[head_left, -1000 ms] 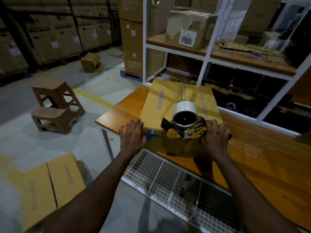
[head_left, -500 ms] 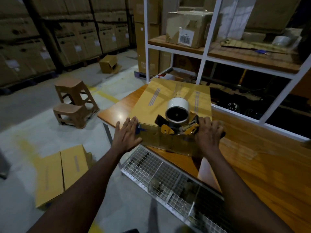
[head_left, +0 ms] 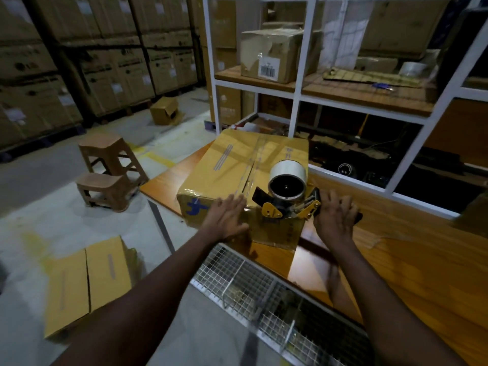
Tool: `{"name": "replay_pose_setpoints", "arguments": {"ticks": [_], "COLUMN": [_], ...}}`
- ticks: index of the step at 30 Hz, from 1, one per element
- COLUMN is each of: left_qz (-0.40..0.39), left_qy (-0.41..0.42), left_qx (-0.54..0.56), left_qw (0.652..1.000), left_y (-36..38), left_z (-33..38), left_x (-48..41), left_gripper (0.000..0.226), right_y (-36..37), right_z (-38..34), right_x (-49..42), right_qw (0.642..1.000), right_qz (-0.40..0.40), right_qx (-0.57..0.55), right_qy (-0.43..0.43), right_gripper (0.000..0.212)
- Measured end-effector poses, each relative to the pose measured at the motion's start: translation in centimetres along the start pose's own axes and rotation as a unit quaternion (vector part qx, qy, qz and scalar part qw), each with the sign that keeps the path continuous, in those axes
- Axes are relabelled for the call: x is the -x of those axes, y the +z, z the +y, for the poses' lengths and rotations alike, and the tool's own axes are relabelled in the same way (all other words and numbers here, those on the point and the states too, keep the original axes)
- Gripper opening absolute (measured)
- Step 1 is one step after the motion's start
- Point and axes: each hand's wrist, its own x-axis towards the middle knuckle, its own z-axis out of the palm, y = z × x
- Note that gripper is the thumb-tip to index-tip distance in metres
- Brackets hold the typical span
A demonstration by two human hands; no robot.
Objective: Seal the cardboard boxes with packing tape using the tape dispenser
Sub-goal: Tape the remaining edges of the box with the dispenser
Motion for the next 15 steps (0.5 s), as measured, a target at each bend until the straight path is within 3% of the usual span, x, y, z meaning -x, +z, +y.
{"name": "replay_pose_setpoints", "arguments": {"ticks": [5,10,15], "left_qz": [0.019,0.027,0.021], "left_qy": [-0.004,0.003,-0.019], "left_qx": [0.011,0.006,0.004], "left_qw": [1.0,1.0,1.0], "left_y": [0.6,0.7,0.3], "left_z": [1.9,1.6,2.7], "left_x": [0.4,0.6,0.3], "left_gripper": [0.099,0.1,0.102], "right_y": [-0.3,-0.5,-0.1], "right_z": [0.7,5.2,5.7], "right_x": [0.0,1.8,2.4], "right_qw": [1.0,0.995,0.996], "right_qz": [-0.005,0.025,0.005], "right_qx": [-0.017,-0.074,-0.042], "right_qy": [-0.002,0.054,0.073], "right_gripper": [0.05,0.05,0.049]}}
